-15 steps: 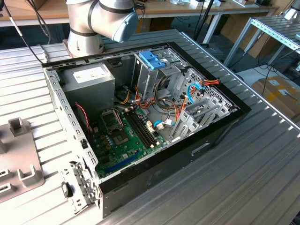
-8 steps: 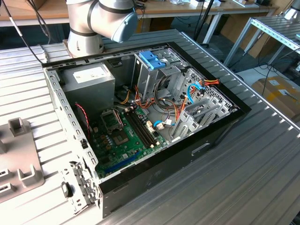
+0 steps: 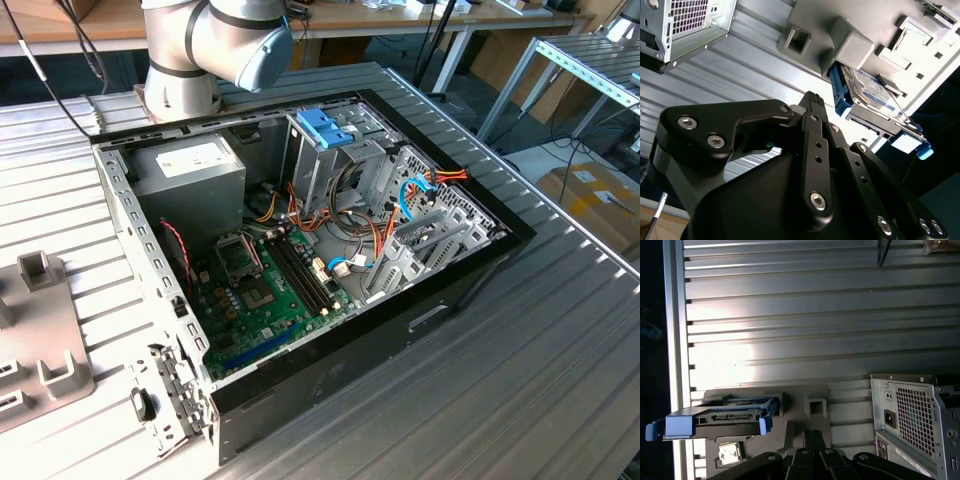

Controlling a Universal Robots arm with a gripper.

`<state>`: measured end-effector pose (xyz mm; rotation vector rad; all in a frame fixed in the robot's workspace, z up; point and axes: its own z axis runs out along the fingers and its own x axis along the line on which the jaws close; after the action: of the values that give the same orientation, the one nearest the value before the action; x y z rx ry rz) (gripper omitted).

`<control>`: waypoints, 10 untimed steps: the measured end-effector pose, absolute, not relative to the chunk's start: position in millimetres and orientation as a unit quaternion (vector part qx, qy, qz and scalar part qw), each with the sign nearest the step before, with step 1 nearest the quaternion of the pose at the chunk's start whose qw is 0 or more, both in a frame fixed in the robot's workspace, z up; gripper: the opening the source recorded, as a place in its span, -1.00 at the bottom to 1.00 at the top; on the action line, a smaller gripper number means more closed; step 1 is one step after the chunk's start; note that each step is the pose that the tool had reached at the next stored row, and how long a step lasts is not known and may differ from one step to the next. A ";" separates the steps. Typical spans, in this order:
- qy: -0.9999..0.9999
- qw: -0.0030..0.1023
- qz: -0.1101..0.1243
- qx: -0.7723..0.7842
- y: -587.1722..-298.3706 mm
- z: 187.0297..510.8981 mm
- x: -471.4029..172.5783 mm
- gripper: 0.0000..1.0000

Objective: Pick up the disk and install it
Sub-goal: 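Reach for the disk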

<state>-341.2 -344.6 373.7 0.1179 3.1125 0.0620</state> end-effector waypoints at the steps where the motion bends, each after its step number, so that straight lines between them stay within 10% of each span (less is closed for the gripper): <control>1: 0.999 0.013 0.020 0.038 -344.5 373.7 -341.3 -0.79; 10: 0.999 0.013 0.020 0.038 -344.0 370.9 -346.9 -0.79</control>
<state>-346.9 -344.0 370.9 0.1182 3.1124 0.0620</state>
